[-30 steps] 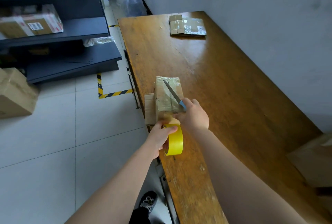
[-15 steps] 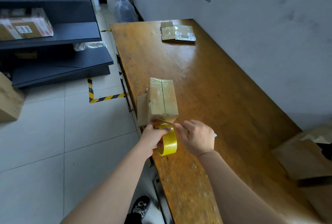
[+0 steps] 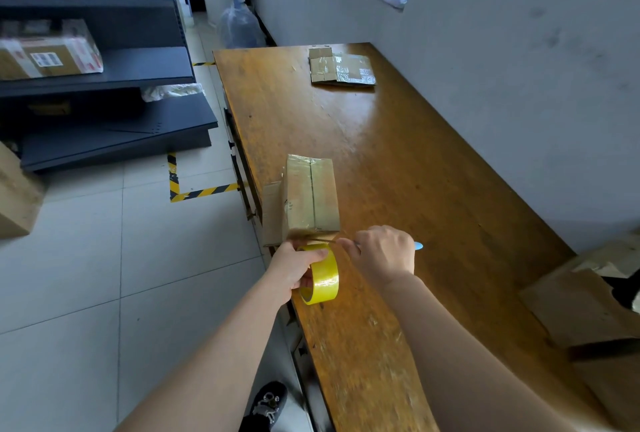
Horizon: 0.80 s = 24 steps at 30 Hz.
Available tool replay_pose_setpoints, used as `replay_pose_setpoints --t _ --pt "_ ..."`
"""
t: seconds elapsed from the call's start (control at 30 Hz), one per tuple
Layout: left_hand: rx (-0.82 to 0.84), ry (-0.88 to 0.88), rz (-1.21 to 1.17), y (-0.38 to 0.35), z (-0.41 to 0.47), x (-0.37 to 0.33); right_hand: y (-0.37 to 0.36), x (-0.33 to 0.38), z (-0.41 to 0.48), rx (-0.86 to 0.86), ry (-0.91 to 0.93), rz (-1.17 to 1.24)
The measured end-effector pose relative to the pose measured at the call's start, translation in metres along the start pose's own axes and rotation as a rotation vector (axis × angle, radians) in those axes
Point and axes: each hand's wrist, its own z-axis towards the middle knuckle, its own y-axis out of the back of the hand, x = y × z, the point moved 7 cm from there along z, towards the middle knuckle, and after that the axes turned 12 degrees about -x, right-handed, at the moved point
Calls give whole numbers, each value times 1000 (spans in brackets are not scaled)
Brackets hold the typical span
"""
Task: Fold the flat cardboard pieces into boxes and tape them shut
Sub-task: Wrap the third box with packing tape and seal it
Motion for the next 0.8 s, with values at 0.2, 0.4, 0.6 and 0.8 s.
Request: replay_pose_setpoints --t 0.2,0.4,0.6,0.8 --pt "3 -25 46 0 2 -5 4 9 9 29 -4 -100" --pt "-3 -22 55 1 1 -11 9 22 24 34 16 -200" --pt "38 -7 78 -1 -7 -10 -29 13 1 221 -85 -118" --pt "38 -6 74 7 -1 -13 -64 -26 -36 300 -338 25"
